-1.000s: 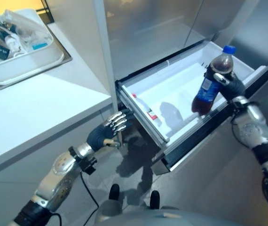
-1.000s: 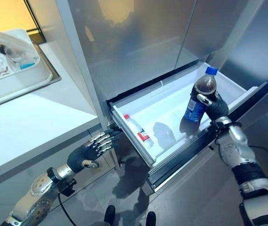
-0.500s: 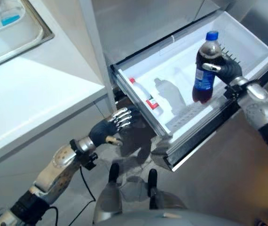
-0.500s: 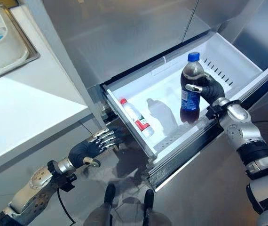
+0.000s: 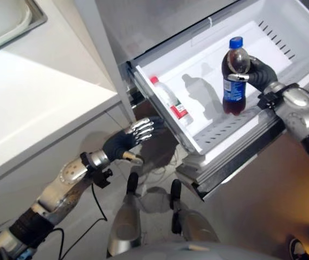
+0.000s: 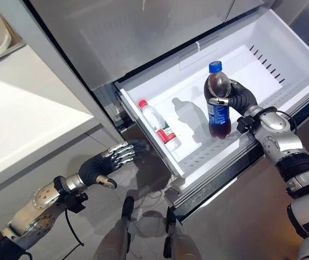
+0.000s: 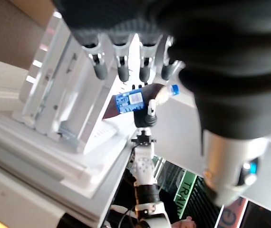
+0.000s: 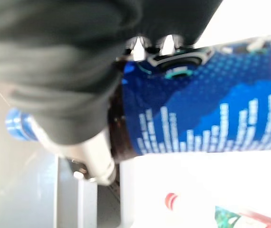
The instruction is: Take the drinks into the refrigerator
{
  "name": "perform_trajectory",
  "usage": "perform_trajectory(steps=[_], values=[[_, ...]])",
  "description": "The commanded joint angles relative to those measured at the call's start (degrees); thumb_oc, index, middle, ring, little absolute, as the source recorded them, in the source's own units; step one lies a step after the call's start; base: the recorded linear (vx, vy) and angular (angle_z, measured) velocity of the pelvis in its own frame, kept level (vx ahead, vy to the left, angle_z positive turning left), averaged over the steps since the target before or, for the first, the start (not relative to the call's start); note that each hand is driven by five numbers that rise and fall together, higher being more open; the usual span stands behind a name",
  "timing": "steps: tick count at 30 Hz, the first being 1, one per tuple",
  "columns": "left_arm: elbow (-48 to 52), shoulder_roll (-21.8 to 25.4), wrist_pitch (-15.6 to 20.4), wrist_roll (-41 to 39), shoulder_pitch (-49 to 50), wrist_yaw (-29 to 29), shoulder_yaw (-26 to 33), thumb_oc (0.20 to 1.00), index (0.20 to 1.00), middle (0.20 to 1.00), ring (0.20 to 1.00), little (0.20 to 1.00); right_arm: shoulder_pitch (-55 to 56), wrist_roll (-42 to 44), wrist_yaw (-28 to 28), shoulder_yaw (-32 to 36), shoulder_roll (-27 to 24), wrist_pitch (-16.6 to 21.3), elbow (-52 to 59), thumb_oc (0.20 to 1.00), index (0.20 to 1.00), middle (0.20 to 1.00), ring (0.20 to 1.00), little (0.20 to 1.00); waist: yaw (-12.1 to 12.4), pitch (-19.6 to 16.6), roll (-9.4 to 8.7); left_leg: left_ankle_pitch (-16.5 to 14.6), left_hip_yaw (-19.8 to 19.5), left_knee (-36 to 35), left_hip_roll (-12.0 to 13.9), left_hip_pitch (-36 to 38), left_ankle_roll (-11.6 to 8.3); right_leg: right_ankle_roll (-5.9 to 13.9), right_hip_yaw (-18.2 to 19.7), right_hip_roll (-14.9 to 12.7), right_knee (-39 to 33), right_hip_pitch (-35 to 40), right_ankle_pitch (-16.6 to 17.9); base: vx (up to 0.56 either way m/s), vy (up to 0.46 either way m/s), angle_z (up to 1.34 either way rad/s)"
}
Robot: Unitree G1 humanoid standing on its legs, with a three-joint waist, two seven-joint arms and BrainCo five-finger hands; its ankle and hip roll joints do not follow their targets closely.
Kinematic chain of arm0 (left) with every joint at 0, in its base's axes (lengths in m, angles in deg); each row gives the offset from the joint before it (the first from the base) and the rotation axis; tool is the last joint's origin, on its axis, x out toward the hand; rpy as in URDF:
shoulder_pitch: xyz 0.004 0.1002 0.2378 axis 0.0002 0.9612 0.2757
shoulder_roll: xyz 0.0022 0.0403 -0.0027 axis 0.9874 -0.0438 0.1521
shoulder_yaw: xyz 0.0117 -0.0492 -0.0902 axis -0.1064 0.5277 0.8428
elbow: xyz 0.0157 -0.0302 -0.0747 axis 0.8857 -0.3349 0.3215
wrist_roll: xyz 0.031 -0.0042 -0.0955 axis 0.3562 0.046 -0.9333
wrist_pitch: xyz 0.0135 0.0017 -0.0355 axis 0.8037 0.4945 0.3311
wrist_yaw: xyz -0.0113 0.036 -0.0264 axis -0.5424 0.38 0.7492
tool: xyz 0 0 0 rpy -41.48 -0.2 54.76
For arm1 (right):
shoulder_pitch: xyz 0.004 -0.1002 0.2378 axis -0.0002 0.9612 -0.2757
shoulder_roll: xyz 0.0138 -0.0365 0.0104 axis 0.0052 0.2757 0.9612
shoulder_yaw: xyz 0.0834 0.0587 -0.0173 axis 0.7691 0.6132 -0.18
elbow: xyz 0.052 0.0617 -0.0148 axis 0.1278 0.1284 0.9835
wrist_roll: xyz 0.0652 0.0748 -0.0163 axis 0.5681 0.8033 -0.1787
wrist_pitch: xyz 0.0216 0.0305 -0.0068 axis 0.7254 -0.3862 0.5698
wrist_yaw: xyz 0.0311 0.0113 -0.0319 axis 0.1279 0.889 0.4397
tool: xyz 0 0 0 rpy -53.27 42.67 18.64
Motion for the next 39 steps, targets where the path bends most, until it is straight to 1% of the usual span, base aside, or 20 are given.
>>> perform_trajectory(steps=[1,11,12,21,26,31,34,39], values=[[5.66,1.54,3.84,-1.36,0.77,0.22,-0.43,1.0,1.0,1.0,1.0,1.0,-9.38,0.46,0.54,-1.73,-4.63,3.38,-0.75,0.2,0.2,0.2,0.2,0.2,0.87,-1.8,-0.53,-2.06,-2.59,2.69,-1.3,-1.56,3.84,1.47,-1.94,-0.09,11.65,-6.54,-3.73,-0.05,-0.001,0.0],[6.18,2.78,4.14,-0.61,-0.91,0.74,-1.25,1.0,1.0,1.0,1.0,1.0,-13.39,-2.22,-0.53,-4.81,-3.43,3.4,-3.73,0.2,0.2,0.2,0.2,0.2,1.41,0.63,-0.36,-1.32,-2.67,3.11,-1.36,-4.05,3.82,1.41,-2.05,-0.24,11.95,-9.0,-3.12,-0.05,-0.002,0.0],[6.2,2.92,4.21,-0.57,-1.27,0.81,-1.4,1.0,1.0,1.0,1.0,1.0,-14.14,-2.55,-0.85,-4.98,-2.83,3.4,-4.36,0.2,0.2,0.2,0.2,0.2,1.59,1.33,-0.38,-1.13,-2.77,3.24,-1.4,-4.67,3.81,1.42,-2.13,-0.21,12.02,-9.56,-2.97,-0.04,-0.005,0.03],[6.62,3.72,4.67,0.23,-2.9,1.59,-2.01,1.0,1.0,1.0,1.0,1.0,-17.56,-4.17,-1.5,-7.05,-1.28,3.27,-6.7,0.2,0.2,0.2,0.2,0.2,2.22,3.31,-0.74,-0.61,-2.88,3.83,-1.48,-6.8,3.85,1.48,-2.23,-0.33,12.06,-11.34,-2.27,-0.05,-0.005,0.02],[6.63,4.39,4.96,0.72,-3.74,1.79,-2.1,1.0,1.0,1.0,1.0,1.0,-18.3,-5.07,-1.77,-8.18,-1.2,3.0,-6.8,0.2,0.2,0.2,0.2,0.2,2.73,4.75,-1.18,-0.15,-3.03,4.01,-1.48,-8.19,3.73,1.46,-2.65,-0.38,11.85,-12.19,-1.89,-0.03,-0.016,0.06],[6.99,4.86,5.19,0.94,-3.91,2.08,-1.67,1.0,1.0,1.0,1.0,1.0,-19.15,-6.16,-1.86,-9.54,-2.0,2.97,-6.34,0.2,0.2,0.2,0.2,0.2,2.89,5.2,-1.6,0.05,-3.34,3.9,-1.42,-8.7,3.62,1.47,-2.84,-0.47,11.63,-12.57,-1.66,0.0,-0.003,0.01],[6.98,5.04,5.16,1.05,-4.3,2.11,-1.75,1.0,1.0,1.0,1.0,1.0,-20.66,-8.26,-2.01,-11.2,-2.37,2.92,-6.86,0.2,0.2,0.2,0.2,0.2,2.96,5.42,-2.34,0.14,-3.38,3.86,-1.33,-9.2,3.57,1.54,-2.78,-0.42,11.15,-12.86,-1.3,0.0,-0.002,0.01],[7.13,5.19,5.23,1.15,-4.49,2.3,-1.65,1.0,1.0,1.0,1.0,1.0,-21.61,-8.84,-2.37,-11.79,-1.72,2.71,-7.42,0.2,0.2,0.2,0.2,0.2,3.13,5.61,-2.83,0.17,-3.46,3.61,-1.23,-9.24,3.57,1.5,-2.94,-0.48,10.76,-12.98,-1.22,0.0,0.0,0.0]])
